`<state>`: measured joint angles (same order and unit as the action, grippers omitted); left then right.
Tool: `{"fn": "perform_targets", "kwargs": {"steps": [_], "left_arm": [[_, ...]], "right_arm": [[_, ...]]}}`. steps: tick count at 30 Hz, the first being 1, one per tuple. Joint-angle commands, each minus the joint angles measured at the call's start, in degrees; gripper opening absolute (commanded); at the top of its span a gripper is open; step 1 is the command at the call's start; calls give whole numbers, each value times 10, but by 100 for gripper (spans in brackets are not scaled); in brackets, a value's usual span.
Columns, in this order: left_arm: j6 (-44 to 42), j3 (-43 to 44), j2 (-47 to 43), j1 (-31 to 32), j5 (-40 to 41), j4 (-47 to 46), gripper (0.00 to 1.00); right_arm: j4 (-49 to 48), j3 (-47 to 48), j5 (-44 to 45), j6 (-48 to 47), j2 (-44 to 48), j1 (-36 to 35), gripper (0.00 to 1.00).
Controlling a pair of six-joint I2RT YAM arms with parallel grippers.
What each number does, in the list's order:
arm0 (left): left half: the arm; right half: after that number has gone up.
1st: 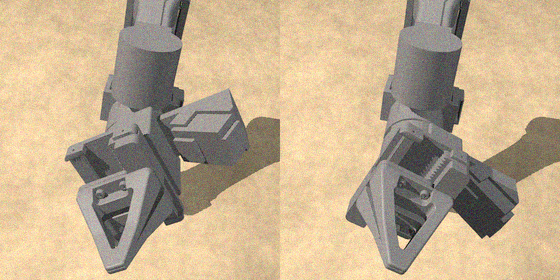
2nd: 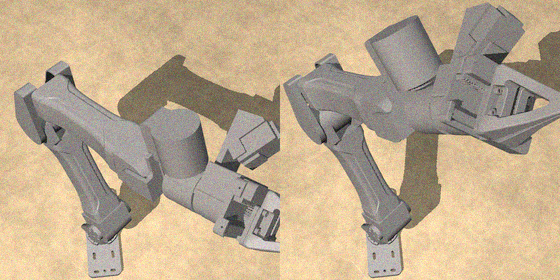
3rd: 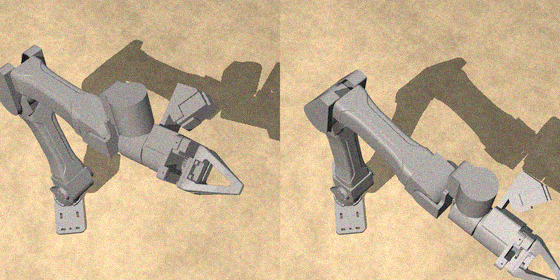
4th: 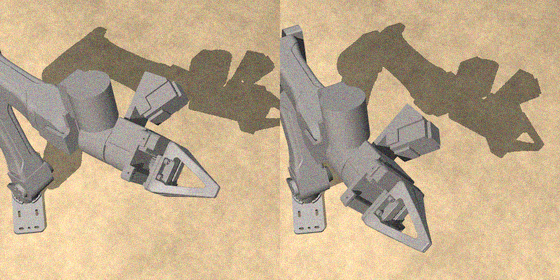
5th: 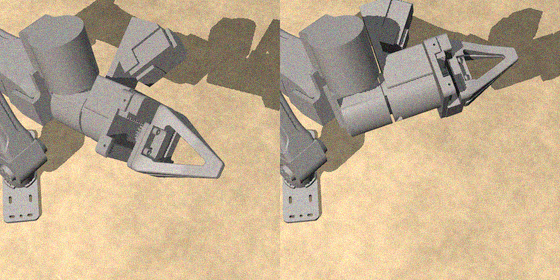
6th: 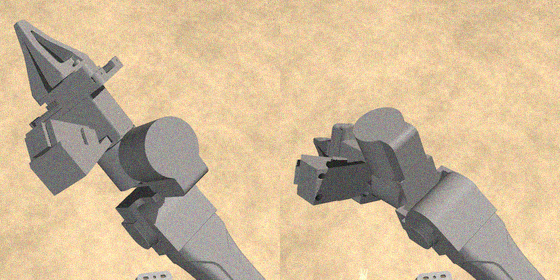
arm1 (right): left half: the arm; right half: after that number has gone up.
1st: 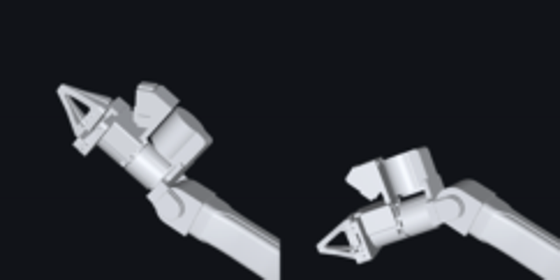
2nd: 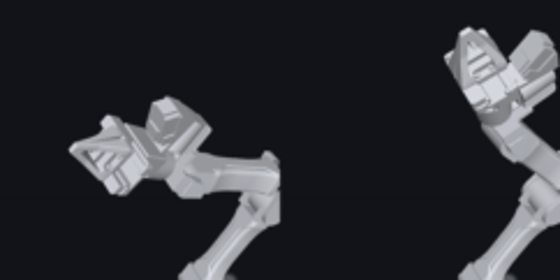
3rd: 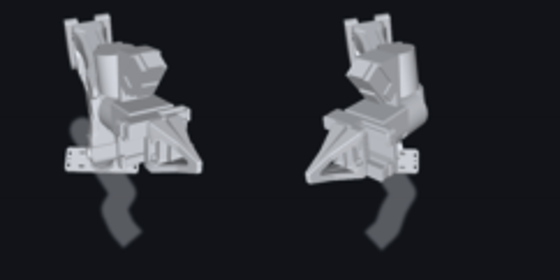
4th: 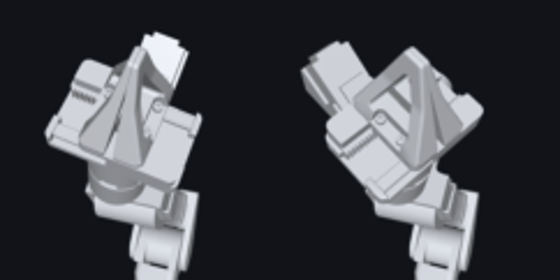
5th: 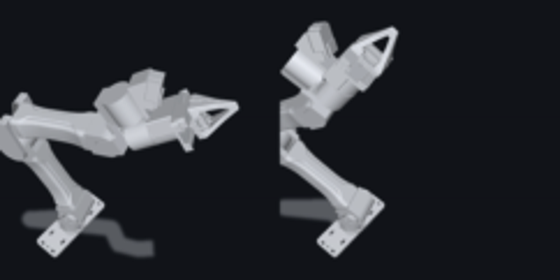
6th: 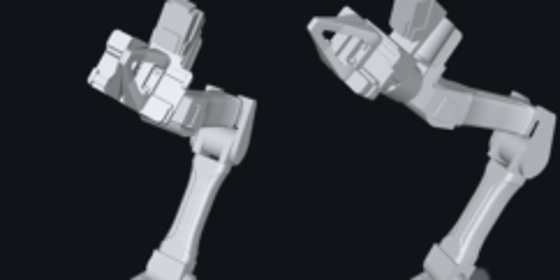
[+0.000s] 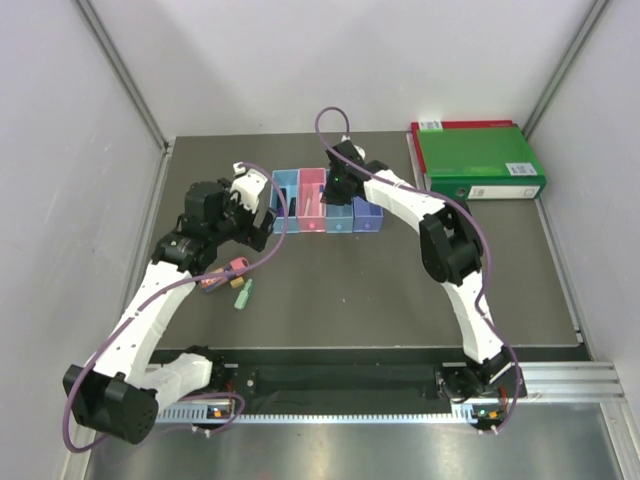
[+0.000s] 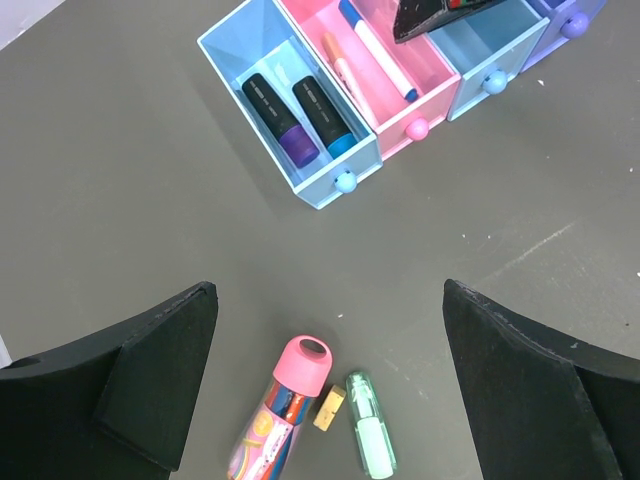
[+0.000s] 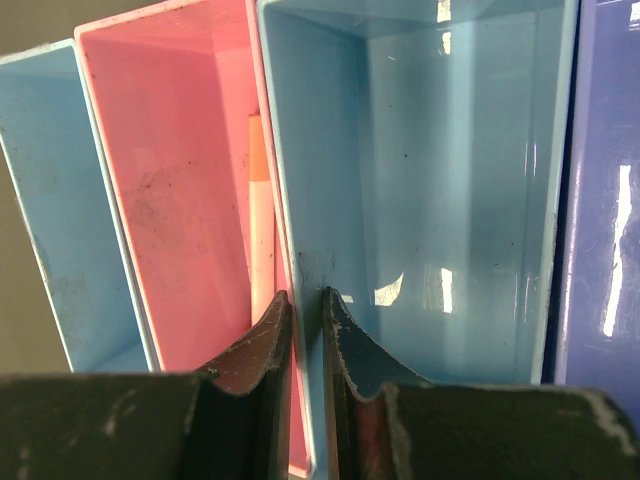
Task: Sort the stationery into containers
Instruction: Move the storage box to the center of the board.
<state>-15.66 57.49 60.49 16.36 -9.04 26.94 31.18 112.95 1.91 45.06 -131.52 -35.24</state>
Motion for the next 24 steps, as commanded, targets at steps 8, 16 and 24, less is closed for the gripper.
{"fn": "perform_targets", "kwargs": {"steps": [8, 16, 24], "left_arm": [[9, -2, -27, -2, -11, -38, 99], [11, -8, -31, -2, -7, -43, 99], [13, -16, -36, -2, -2, -48, 99]], "right_arm": [[44, -125, 2, 0, 49, -33, 0], [42, -108, -12, -9, 42, -39, 0], [20, -99, -16, -51, 48, -41, 19]]}}
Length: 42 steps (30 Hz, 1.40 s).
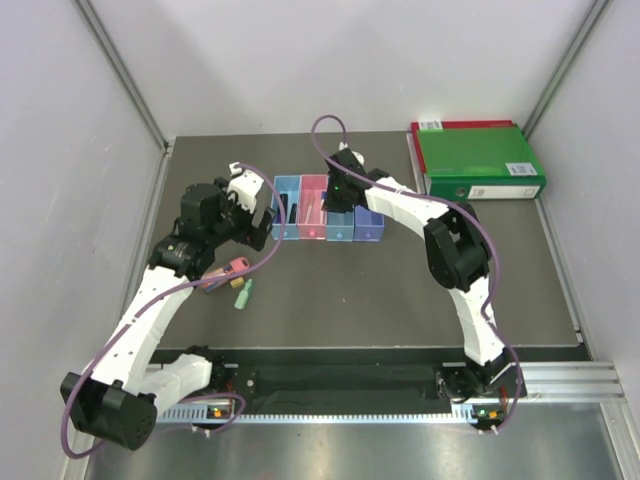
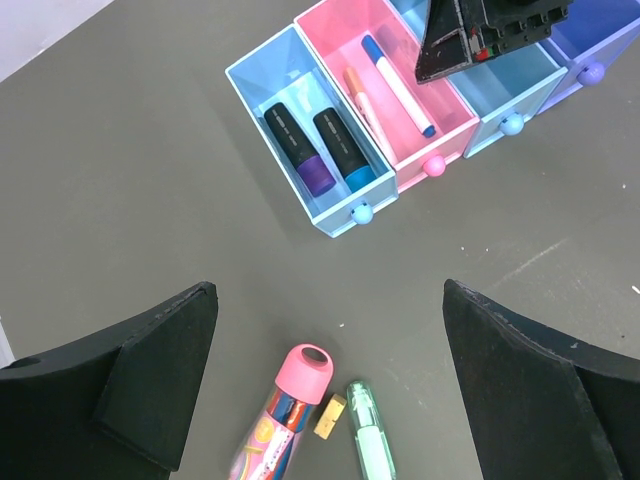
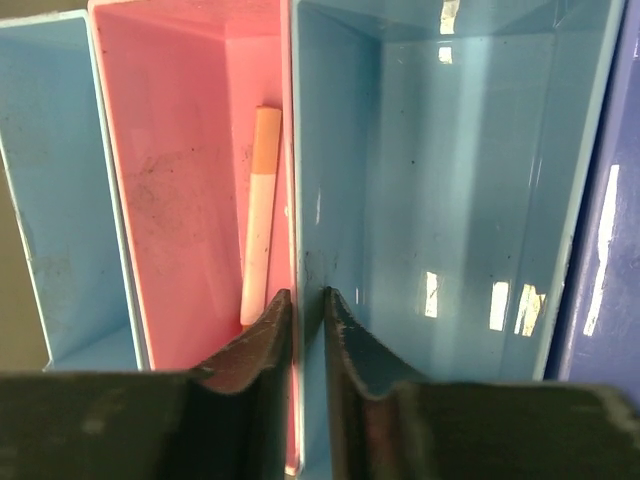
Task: Sort the stationery into containers
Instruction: Move the storage box to the center of the board, then pick up the stationery from the center of the board.
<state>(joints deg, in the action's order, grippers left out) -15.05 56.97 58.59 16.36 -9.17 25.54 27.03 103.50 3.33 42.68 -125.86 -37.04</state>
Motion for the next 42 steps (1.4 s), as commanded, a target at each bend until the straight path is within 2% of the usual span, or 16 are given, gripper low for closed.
{"fn": "perform_targets", "kwargs": {"steps": [1, 4, 5, 10, 11, 13, 14, 20, 25, 31, 37, 38, 42], "left_arm": [[7, -12, -19, -2, 0, -35, 99], [8, -20, -20, -2, 2, -38, 99], [11, -20, -21, -2, 1, -39, 99], [10, -24, -21, -3, 4, -40, 99], [7, -25, -22, -2, 6, -41, 99], [3, -29, -22, -2, 11, -40, 99], [-3, -34, -23, -2, 13, -39, 99], [-33, -67, -19, -2, 23, -17, 99], [-65, -99, -23, -4, 44, -15, 99], [-163, -150, -23, -31, 62, 1, 98], [-272, -173, -36, -159, -14, 42, 98], [-292, -175, -37, -196, -28, 51, 98], [-387, -170, -21, -259, -98, 103, 98]], "right_arm": [[61, 0, -30, -29, -4, -23, 22], [58, 6, -26, -43, 3, -23, 32], [57, 6, -25, -47, 6, -23, 41], [47, 7, -13, -76, 28, -23, 57], [45, 10, -8, -80, 32, -23, 64], [42, 19, 3, -101, 43, -22, 70], [41, 21, 5, -111, 47, -23, 79], [19, 29, 4, -215, 109, -15, 96], [-6, 18, -31, -274, 157, 8, 98], [-7, 49, -46, -319, 190, 45, 100], [-7, 60, -79, -356, 230, 102, 100], [-8, 61, -82, -363, 236, 108, 100], [-13, 51, -78, -376, 263, 134, 100]]}}
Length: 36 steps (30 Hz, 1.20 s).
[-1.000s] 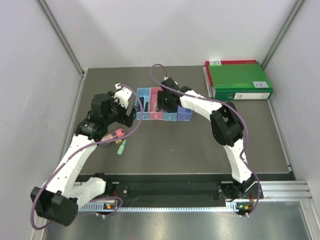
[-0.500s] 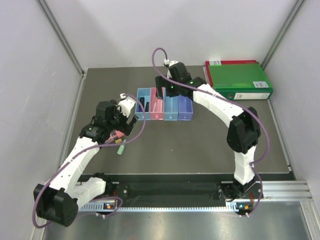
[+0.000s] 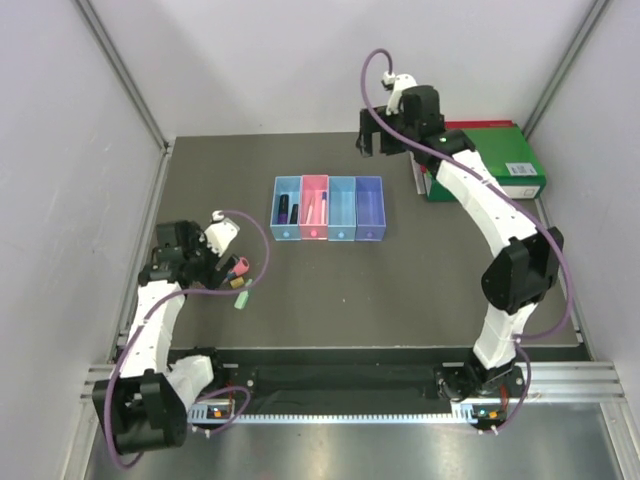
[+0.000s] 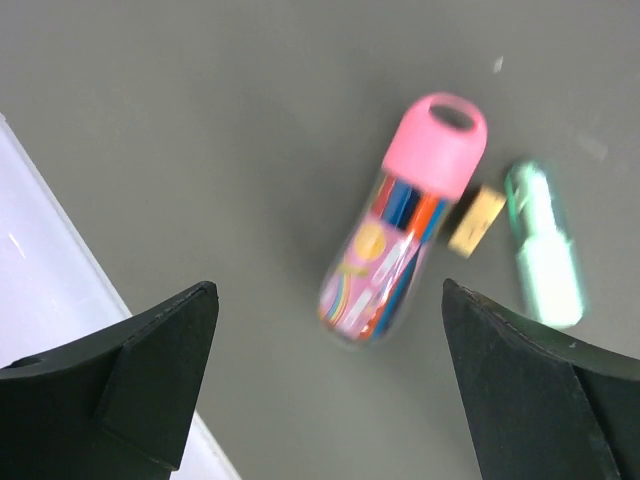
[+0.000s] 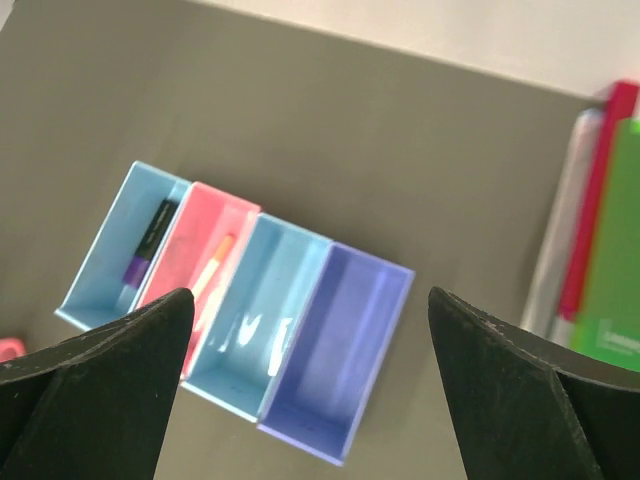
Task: Sort the stationery into containers
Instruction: Pick up the stationery from the center of the board.
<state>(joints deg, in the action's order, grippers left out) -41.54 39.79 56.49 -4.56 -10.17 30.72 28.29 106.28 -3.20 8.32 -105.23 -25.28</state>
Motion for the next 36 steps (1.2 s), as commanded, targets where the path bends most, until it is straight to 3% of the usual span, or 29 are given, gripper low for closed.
{"fn": "perform_targets", "kwargs": {"steps": [1, 8, 21, 34, 36], "left_arm": [[-152, 5, 7, -63, -101, 76, 97], [-269, 23, 100, -90, -164, 132, 98], [-412, 31, 227, -121, -149, 137, 98], [-411, 41, 300, -123, -168, 83, 100], [-406, 47, 305, -124, -167, 79, 95]], "right_arm": [[-27, 22, -13, -35, 61, 19, 99], [-31, 13, 8, -59, 85, 23, 100], [-33, -2, 23, -68, 87, 23, 100], [-33, -31, 26, -73, 88, 18, 99], [-34, -31, 26, -73, 87, 16, 99]]}}
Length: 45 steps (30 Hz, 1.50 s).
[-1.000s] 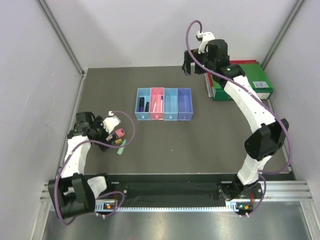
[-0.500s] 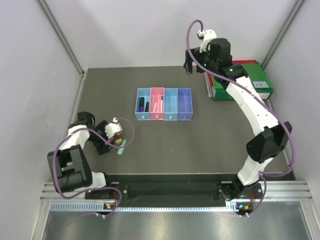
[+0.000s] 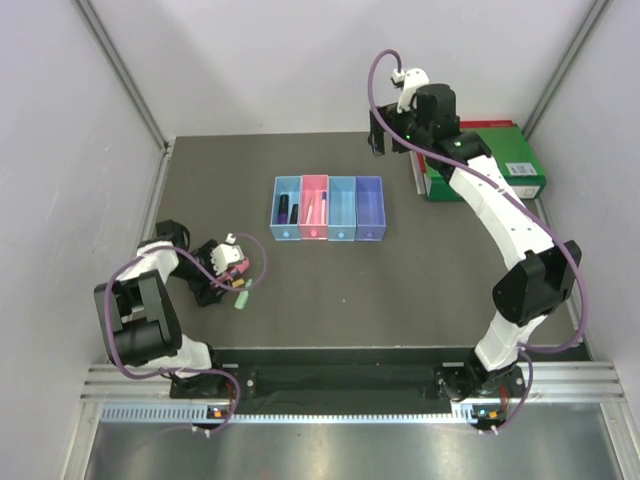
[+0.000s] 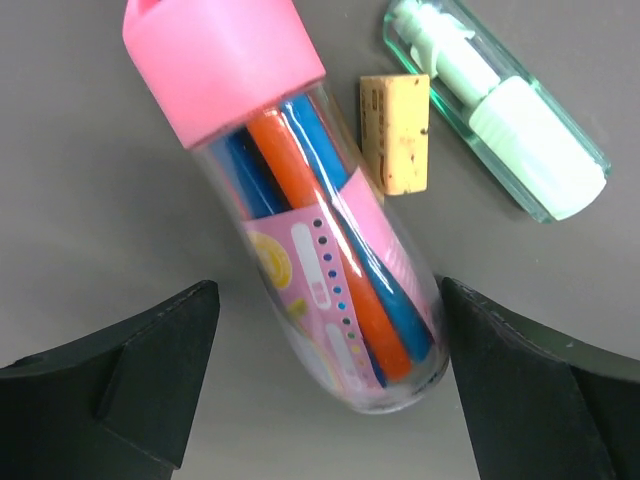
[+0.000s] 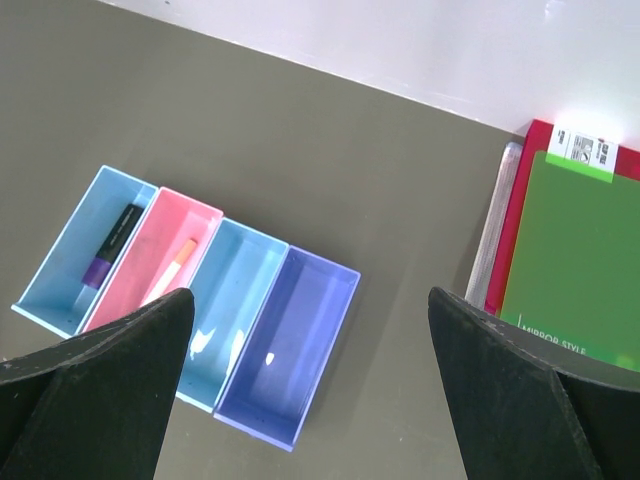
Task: Sort the stationery into containers
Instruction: Pick up the stationery from the center of the board.
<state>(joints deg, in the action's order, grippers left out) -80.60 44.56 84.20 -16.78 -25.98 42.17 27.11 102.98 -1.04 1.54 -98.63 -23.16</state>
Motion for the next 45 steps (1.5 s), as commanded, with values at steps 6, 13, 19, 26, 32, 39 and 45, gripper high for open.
{"fn": "perform_targets", "kwargs": {"steps": [6, 13, 19, 26, 32, 39, 45], "left_arm": [[9, 12, 40, -2, -17, -49, 79], [11, 8, 45, -1, -9, -49, 32], [29, 2, 35, 0, 0, -59, 0], [102, 25, -46, -1, -25, -82, 0], [122, 69, -159, 0, -73, -80, 0], [123, 103, -303, 9, -156, -73, 0], [58, 98, -408, 25, -245, -45, 0]], "right_arm": [[-27, 6, 6, -6, 15, -10, 100], [-31, 2, 8, -6, 15, -16, 100], [-22, -20, 8, -3, 20, -15, 100], [-5, -52, -161, 12, 47, -15, 100], [-3, -64, -304, 30, 63, -15, 100], [-14, -73, -426, 66, 75, -15, 100], [-46, -81, -505, 102, 88, -20, 100]]}}
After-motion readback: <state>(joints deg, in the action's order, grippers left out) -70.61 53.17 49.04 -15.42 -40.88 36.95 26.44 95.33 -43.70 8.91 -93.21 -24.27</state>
